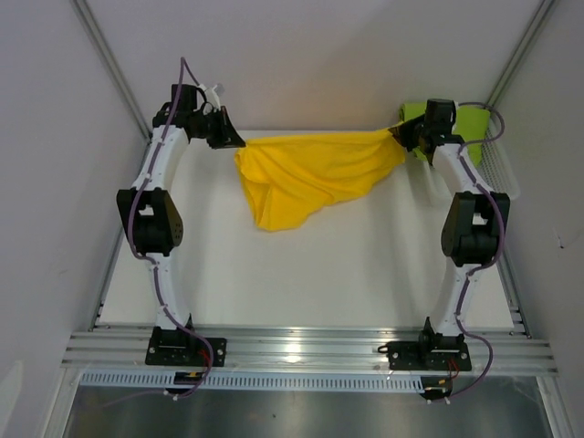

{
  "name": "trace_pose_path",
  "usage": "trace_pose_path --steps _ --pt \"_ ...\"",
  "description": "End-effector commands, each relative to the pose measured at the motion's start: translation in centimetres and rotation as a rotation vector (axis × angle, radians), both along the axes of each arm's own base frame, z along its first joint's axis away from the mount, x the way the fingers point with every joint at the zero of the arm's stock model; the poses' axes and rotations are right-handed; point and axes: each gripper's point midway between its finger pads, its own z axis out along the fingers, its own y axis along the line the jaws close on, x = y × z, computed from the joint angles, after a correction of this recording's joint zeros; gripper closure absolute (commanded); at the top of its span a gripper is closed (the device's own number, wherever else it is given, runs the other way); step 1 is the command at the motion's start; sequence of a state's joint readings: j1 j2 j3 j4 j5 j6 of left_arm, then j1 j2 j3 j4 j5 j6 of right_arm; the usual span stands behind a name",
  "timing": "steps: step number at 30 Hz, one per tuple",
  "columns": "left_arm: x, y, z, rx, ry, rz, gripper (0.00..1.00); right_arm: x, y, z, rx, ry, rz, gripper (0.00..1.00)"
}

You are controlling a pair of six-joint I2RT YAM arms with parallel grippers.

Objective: Fold and stack the shorts
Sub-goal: Fold the shorts

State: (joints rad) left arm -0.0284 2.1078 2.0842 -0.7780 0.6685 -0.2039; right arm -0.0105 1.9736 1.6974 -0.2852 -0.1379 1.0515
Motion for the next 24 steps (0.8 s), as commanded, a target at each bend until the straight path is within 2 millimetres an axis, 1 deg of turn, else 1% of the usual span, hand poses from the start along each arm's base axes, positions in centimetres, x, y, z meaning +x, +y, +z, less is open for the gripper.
trace_pose_path --steps 1,2,3,4,5,6,7,8,9,10,11,12,13,15,16,17,18,19,21,22,23,24 --pt "3.8 3.8 0.7 0.01 -0.058 0.122 1.0 6.2 1.5 5.2 0.056 -0.25 0.048 1.0" --pt "4.4 4.1 0.5 -0.008 -0.051 0.136 1.0 8.1 1.7 3.1 0.074 -0.254 0.055 1.0" --pt "5.2 4.8 -0.5 -0.018 -0.044 0.149 1.0 9.3 2.2 5.1 0.084 -0.319 0.071 1.0" --pt "5.4 5.1 -1.1 -0.025 -0.035 0.16 1.0 9.9 4.2 5.7 0.098 -0.369 0.116 1.0" --pt "5.8 5.4 -1.3 -0.031 -0.033 0.172 1.0 11.0 5.0 4.2 0.109 -0.371 0.122 1.0" --pt "6.4 5.9 -1.9 -0.029 -0.037 0.188 1.0 11.6 5.4 4.7 0.108 -0.405 0.132 1.0" --pt "6.6 6.3 -2.2 -0.03 -0.032 0.203 1.0 12.1 5.9 6.2 0.106 -0.459 0.148 1.0" --pt "6.8 6.3 -2.3 -0.032 -0.036 0.204 1.0 12.4 6.2 6.1 0.103 -0.466 0.15 1.0" --pt "6.9 6.3 -2.3 -0.034 -0.038 0.203 1.0 12.8 6.7 5.2 0.105 -0.457 0.157 1.0" --pt "7.0 6.3 -2.1 -0.036 -0.043 0.209 1.0 13.0 6.8 5.9 0.104 -0.469 0.157 1.0" --pt "6.7 6.2 -2.7 -0.04 -0.028 0.209 1.0 12.9 6.8 5.7 0.105 -0.459 0.16 1.0" --pt "6.5 6.0 -2.5 -0.045 -0.035 0.206 1.0 12.7 7.0 6.2 0.107 -0.467 0.165 1.0" --pt "6.0 5.7 -2.3 -0.052 -0.039 0.208 1.0 12.3 7.1 5.4 0.11 -0.443 0.168 1.0" --pt "5.6 5.2 -1.3 -0.058 -0.066 0.204 1.0 11.6 7.2 5.7 0.112 -0.448 0.179 1.0" --pt "5.1 5.1 -0.7 -0.055 -0.085 0.205 1.0 10.9 7.0 7.7 0.107 -0.483 0.174 1.0" --pt "5.1 5.2 -0.1 -0.043 -0.1 0.215 1.0 10.4 6.9 6.5 0.103 -0.453 0.164 1.0" --pt "5.3 5.6 0.1 -0.019 -0.115 0.242 1.0 10.3 6.5 6.8 0.089 -0.459 0.14 1.0" --pt "5.4 5.8 0.5 -0.011 -0.13 0.247 1.0 10.1 6.3 7.5 0.073 -0.475 0.135 1.0" --pt "5.8 5.9 -0.7 -0.011 -0.105 0.245 1.0 10.3 6.3 7.7 0.073 -0.487 0.137 1.0" --pt "6.3 5.8 -0.2 -0.018 -0.114 0.239 1.0 10.5 6.3 7.8 0.083 -0.497 0.138 1.0" --pt "6.5 5.7 -2.1 -0.017 -0.069 0.238 1.0 10.9 6.2 7.6 0.089 -0.519 0.138 1.0" --pt "6.6 5.8 -2.5 -0.02 -0.063 0.238 1.0 11.1 6.4 7.7 0.101 -0.532 0.146 1.0"
